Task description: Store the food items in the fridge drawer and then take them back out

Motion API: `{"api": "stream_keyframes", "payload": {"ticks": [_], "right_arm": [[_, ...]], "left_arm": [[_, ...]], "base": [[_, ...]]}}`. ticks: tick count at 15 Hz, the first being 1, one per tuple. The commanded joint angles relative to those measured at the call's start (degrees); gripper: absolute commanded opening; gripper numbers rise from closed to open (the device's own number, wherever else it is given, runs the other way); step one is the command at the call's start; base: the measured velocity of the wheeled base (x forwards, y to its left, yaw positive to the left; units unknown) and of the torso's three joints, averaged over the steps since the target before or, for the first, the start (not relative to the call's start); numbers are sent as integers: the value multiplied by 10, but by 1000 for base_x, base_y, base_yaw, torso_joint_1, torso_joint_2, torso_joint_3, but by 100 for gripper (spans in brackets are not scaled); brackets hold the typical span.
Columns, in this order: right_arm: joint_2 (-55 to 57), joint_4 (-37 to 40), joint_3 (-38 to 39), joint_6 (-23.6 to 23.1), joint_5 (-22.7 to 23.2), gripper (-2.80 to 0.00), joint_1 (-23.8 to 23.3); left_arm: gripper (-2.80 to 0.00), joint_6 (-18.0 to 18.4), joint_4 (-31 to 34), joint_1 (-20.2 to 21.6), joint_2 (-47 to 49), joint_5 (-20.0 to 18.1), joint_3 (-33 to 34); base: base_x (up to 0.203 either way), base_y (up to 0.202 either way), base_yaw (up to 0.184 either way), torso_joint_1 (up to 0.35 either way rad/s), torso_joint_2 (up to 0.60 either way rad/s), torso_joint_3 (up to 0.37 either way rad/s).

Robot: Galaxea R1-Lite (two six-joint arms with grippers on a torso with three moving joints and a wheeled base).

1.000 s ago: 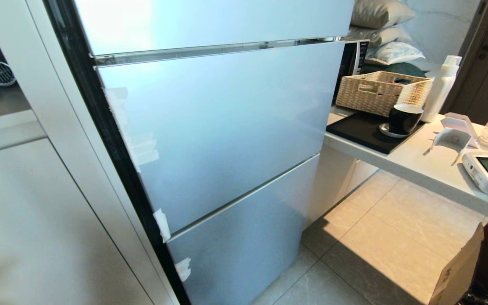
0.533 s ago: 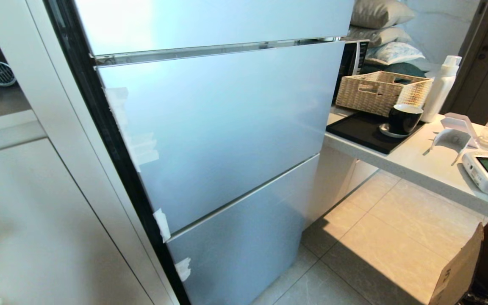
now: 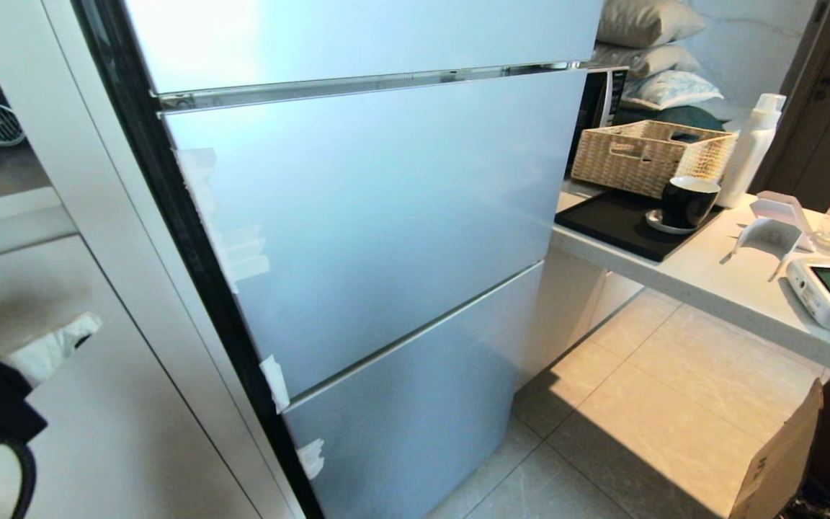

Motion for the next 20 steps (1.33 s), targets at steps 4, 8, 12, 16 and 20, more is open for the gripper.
{"api": "stream_keyframes", "payload": {"ticks": [4,8,12,16,20], "right_arm": [[1,0,0,-1,0,-280,0],[1,1,0,-1,0,-280,0],[1,0,0,-1,0,-280,0],[1,1,0,-1,0,-280,0],[1,1,0,-1,0,-280,0]], "left_arm": [[-280,-1,-4,-1,40,-2,-5],[-280,-1,-4,0,43,2,9],[-280,-11,-5,7,55,50,5],[-280,-13,-46,8,130,90,-15],[-280,-16,-125,6,199,104,-21]], "base": [[0,0,0,0,0,0],[0,0,0,0,0,0],[0,0,0,0,0,0],[0,0,0,0,0,0],[0,0,0,0,0,0]]}}
